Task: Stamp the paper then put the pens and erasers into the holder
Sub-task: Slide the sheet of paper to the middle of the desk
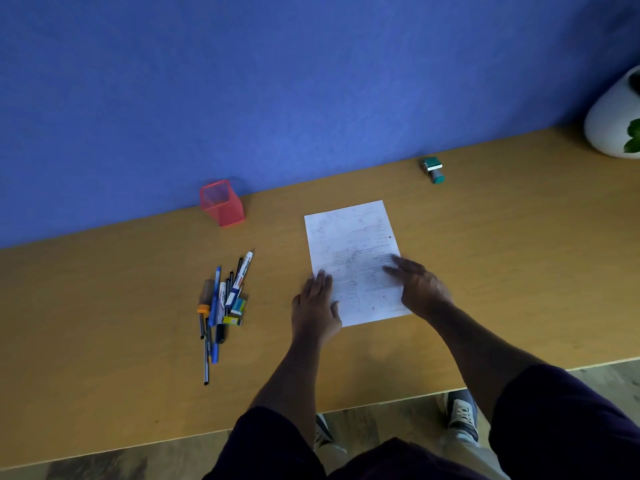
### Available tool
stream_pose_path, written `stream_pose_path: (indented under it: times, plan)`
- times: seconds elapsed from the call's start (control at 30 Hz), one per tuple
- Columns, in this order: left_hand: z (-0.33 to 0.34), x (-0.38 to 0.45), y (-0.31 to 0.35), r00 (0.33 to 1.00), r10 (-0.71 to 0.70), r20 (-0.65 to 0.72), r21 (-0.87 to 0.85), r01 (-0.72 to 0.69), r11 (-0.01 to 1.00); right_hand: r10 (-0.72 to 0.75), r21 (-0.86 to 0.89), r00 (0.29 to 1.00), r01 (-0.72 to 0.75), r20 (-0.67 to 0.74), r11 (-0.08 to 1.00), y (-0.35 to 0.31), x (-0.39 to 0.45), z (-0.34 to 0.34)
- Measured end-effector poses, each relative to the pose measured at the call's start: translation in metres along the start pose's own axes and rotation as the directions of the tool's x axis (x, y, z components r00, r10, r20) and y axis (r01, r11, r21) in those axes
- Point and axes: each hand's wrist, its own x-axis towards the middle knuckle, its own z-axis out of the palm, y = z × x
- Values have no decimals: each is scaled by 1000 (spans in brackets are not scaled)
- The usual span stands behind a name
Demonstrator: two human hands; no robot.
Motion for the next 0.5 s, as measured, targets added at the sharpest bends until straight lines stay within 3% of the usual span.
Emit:
stream_pose_path:
  times: [0.5]
  plan:
    - [7, 5, 14, 998, -9, -61, 26, 11, 1000, -165, -143, 986, 169, 36, 975, 18, 16, -7]
